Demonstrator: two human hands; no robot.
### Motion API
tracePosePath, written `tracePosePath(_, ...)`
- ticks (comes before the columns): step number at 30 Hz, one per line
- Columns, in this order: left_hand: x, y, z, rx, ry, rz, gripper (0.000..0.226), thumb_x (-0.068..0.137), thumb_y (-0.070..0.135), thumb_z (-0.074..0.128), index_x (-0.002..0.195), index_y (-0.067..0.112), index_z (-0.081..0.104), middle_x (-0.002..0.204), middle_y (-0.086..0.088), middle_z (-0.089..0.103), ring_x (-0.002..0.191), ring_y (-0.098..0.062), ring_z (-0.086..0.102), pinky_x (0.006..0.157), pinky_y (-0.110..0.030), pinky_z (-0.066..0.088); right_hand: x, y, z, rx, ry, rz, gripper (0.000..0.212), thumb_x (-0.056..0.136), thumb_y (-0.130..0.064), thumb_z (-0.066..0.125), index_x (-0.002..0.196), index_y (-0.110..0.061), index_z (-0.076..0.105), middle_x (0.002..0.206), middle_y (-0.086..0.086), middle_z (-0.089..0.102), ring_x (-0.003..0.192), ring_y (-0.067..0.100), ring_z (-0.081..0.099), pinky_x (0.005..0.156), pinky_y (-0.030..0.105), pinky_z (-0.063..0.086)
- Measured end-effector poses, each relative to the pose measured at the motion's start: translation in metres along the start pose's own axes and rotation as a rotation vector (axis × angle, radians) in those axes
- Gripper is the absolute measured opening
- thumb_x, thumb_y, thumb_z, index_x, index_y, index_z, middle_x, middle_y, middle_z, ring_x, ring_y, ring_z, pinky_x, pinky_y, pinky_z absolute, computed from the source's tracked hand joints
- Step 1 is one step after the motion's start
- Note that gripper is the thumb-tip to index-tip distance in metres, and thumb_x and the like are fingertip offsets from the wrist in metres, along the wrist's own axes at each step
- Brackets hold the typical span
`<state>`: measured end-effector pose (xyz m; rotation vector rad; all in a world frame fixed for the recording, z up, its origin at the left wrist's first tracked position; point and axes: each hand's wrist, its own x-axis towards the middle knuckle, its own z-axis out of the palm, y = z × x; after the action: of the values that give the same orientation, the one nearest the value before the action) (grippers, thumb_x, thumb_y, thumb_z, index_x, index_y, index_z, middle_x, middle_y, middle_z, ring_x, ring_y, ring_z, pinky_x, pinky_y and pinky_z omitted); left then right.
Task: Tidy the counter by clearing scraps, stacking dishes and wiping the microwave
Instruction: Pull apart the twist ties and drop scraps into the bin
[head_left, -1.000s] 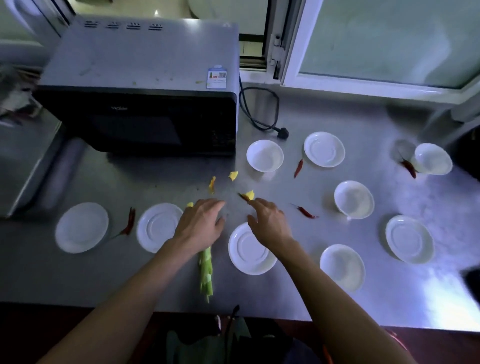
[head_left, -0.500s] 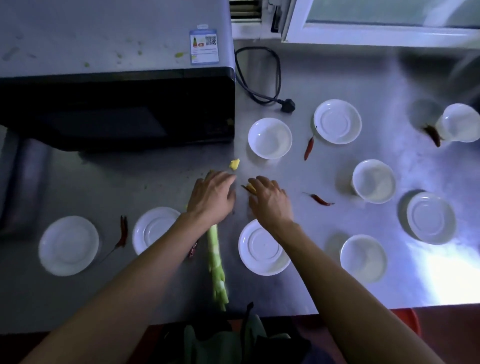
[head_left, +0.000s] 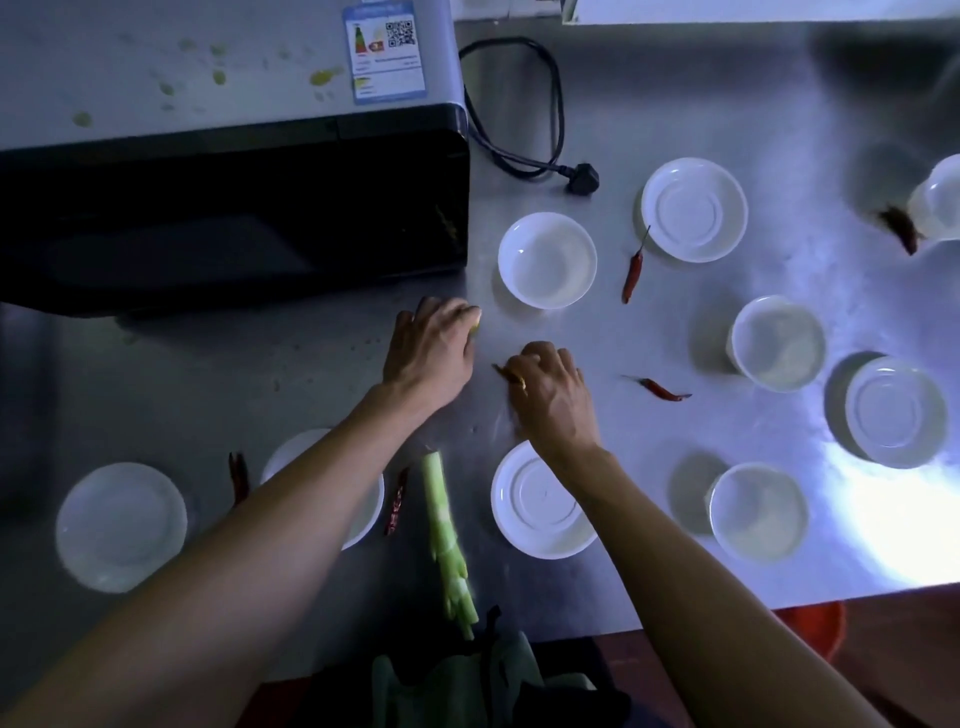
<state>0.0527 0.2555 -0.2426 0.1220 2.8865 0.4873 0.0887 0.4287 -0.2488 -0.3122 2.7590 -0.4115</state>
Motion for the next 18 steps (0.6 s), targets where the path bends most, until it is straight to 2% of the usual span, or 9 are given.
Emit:
tracePosePath(3,0.008,-0.002,0.001,0.026,0.004,0.014,0.031,0.093,0.023,0.058,0.124,0.019,0.063,0.121,0.002,0.059,0.113,-0.026,0.047,0.092,-0.043,0.039,0.002,0.002,-0.001,0.043,0.04,0.015,0.024,0.102,-0.024,0.052,0.113,-0.009,0.068,0.119,0.008,0.059,0.103,0.031,0.052,0.088,0.043,0.045)
tracePosePath(7,0.012,-0.002,0.005,0.045,0.007,0.011,0.031,0.092,0.028,0.061,0.121,0.017,0.066,0.113,-0.001,0.057,0.112,-0.027,0.046,0.092,-0.042,0.035,0.003,0.003,-0.002,0.01,0.05,0.028,0.022,0.103,-0.024,0.052,0.115,-0.015,0.068,0.122,0.003,0.059,0.107,0.028,0.051,0.089,0.041,0.044)
tracePosePath(13,0.01,0.002,0.006,0.005,0.012,0.008,0.01,0.092,0.016,0.061,0.101,0.018,0.063,0.103,-0.001,0.055,0.108,-0.027,0.046,0.091,-0.04,0.035,-0.001,0.003,-0.004,0.047,0.084,0.019,0.022,0.1,-0.018,0.053,0.116,-0.016,0.068,0.121,0.001,0.064,0.107,0.028,0.054,0.089,0.042,0.046)
tracePosePath(16,0.005,0.001,0.005,-0.025,0.022,0.021,0.012,0.088,0.009,0.064,0.094,0.018,0.059,0.096,0.001,0.057,0.102,-0.026,0.046,0.087,-0.038,0.034,-0.005,0.003,-0.007,0.106,0.11,0.015,0.025,0.097,-0.009,0.053,0.115,-0.011,0.07,0.119,0.004,0.067,0.105,0.031,0.057,0.088,0.044,0.048)
tracePosePath(18,0.001,0.0,0.004,-0.033,0.031,0.026,0.015,0.085,0.006,0.066,0.092,0.017,0.059,0.093,0.002,0.061,0.098,-0.024,0.048,0.084,-0.037,0.035,-0.009,0.002,-0.009,0.125,0.121,0.019,0.024,0.099,-0.011,0.053,0.116,-0.01,0.07,0.12,0.005,0.068,0.106,0.032,0.059,0.089,0.046,0.049)
